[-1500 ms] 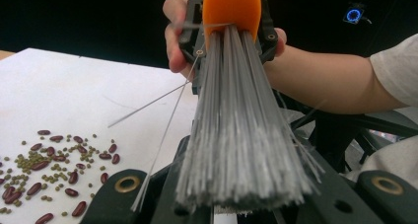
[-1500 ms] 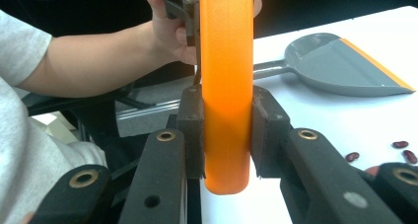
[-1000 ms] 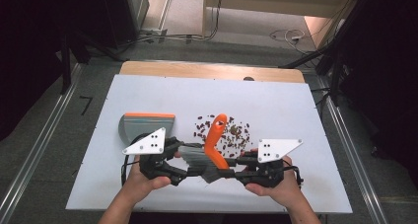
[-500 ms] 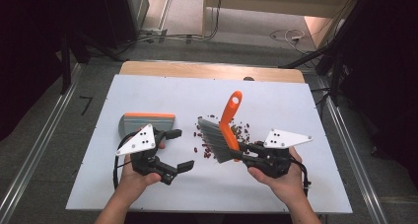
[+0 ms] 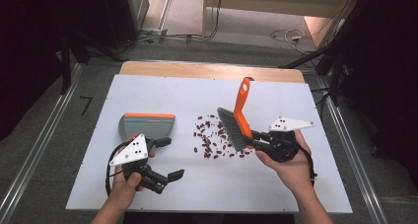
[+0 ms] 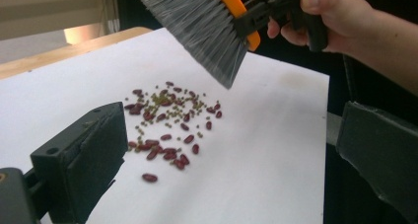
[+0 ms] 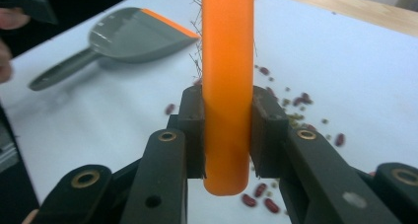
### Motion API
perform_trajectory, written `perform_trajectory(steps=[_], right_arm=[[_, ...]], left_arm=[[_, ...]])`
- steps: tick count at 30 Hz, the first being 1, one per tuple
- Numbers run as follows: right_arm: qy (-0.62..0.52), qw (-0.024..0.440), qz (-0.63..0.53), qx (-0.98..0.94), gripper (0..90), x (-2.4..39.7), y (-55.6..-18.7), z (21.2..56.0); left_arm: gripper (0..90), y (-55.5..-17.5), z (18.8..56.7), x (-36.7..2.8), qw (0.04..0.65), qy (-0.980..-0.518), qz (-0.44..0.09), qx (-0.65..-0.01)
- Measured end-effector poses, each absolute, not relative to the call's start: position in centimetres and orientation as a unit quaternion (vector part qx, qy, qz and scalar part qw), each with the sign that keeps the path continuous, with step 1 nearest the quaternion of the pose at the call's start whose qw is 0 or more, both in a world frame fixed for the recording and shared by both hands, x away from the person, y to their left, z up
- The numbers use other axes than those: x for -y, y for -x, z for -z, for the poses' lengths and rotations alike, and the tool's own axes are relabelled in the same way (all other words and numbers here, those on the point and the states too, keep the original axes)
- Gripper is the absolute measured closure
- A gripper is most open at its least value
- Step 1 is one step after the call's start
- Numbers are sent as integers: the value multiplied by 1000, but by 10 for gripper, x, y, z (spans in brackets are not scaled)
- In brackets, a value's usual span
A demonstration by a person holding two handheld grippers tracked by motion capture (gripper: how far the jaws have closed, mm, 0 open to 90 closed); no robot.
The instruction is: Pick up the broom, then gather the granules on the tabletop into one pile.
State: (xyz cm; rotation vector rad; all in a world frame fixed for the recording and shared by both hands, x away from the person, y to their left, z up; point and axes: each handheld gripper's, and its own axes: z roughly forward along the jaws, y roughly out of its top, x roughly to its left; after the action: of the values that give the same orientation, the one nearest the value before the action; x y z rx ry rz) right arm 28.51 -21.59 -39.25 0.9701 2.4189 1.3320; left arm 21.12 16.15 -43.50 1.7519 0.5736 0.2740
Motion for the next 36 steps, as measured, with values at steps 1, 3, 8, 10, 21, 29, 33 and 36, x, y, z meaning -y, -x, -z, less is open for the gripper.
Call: perform_trajectory(steps=[1,3,8,10,21,29,33,36], right_arm=[[-332,110,-448,-823,691,218,-288,393],[-341,127,-435,-824,691,222,-294,394],[-363,139,-402,-829,691,233,-311,398],[-366,150,-391,-831,691,236,-317,400],[-346,208,-308,-861,690,232,-348,414],[-338,255,-227,-877,690,220,-372,421],[-339,268,-189,-882,690,213,-378,429],[-330,282,-170,-885,690,204,-380,432]], left_arm=[[0,-210,437,-164,595,-754,-121,-249],[0,-207,440,-168,590,-757,-124,-252],[0,-203,444,-180,591,-752,-129,-263],[0,-202,444,-184,592,-748,-135,-267],[0,-201,452,-196,591,-737,-152,-290],[0,-200,456,-199,589,-738,-149,-293],[0,-200,458,-198,589,-740,-145,-291],[0,-201,457,-197,590,-740,-144,-290]])
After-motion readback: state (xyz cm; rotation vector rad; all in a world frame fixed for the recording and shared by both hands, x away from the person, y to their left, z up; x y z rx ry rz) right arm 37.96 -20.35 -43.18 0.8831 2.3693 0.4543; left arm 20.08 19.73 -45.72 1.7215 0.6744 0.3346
